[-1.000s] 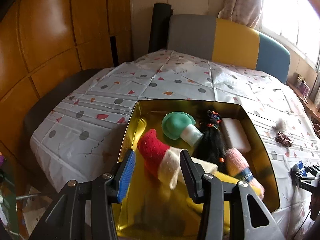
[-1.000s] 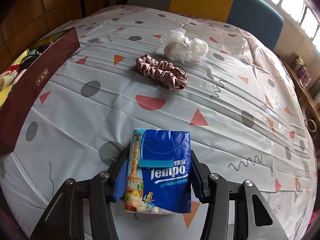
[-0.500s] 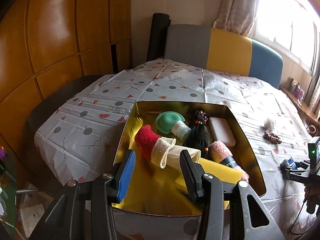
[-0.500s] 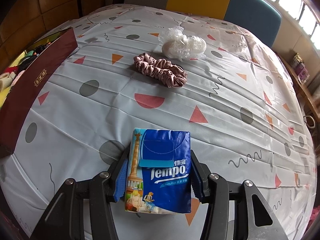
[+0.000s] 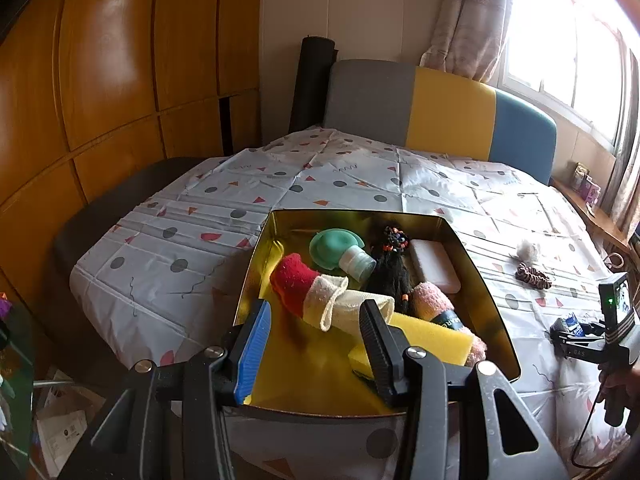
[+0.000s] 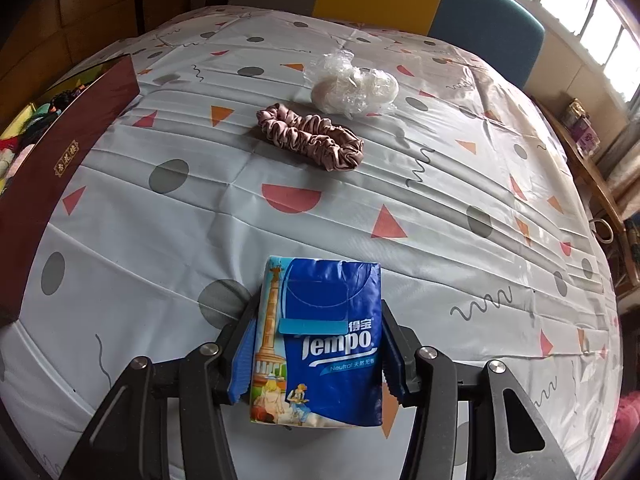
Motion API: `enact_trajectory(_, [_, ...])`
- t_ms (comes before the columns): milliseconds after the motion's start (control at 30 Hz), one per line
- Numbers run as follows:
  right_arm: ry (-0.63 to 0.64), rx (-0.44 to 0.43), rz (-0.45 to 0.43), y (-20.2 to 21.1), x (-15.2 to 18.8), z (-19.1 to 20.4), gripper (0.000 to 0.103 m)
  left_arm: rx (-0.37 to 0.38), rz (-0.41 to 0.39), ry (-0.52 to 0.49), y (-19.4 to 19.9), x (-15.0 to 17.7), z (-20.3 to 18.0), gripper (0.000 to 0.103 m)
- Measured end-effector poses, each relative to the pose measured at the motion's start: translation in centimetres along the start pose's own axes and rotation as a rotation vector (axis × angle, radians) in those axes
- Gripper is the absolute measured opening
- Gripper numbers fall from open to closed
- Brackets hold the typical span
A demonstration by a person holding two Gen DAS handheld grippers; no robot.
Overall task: Organize soft objects
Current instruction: 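Lower the red sock into the gold tray and open the left tool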
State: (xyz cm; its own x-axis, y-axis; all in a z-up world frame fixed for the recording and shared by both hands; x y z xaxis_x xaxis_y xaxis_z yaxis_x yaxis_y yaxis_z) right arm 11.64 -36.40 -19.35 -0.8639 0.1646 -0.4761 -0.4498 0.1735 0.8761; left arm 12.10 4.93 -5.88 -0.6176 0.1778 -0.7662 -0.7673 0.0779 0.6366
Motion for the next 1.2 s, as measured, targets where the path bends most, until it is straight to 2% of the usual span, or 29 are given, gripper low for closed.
enact_trajectory(400, [-0.008,0.027,-0.019,0.2,0.1,0.1,0.053,0.010,0.016,0.003,-0.1,0.8,-0.4,0.046])
enact_trajectory(667, [-0.021,0.037,-0.030,0.3,-0.2,0.2,0.052,0.026,0.038,-0.022,-0.5,1.4,-1.9,0.046])
enact_trajectory(900, [-0.034,-0.046,-0.024,0.3,-0.6,1.4,0.052,0.048,0.050,-0.074,-0.8,1.5,-4.3,0.046])
enact_trajectory(1200, [-0.022,-0.041,-0.013,0.0,-0.3,1.8,0.052,0.080,0.050,-0.119,-0.7,1.5,-6.7,0.046])
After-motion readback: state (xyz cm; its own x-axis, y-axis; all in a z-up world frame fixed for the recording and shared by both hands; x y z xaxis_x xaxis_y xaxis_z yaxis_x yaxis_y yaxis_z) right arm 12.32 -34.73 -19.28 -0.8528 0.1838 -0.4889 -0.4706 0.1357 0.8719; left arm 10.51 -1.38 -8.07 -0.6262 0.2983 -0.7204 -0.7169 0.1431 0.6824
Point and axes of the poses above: each gripper's, at about its wrist camera, not at the fingertips, and y roughly against the way its jaws point, z to its left, x to its underside, the point moved 10 cm from there along -y, roughly the way its jaws point, and after that the axes turned 10 degrees about -y, right-handed, at the moved point
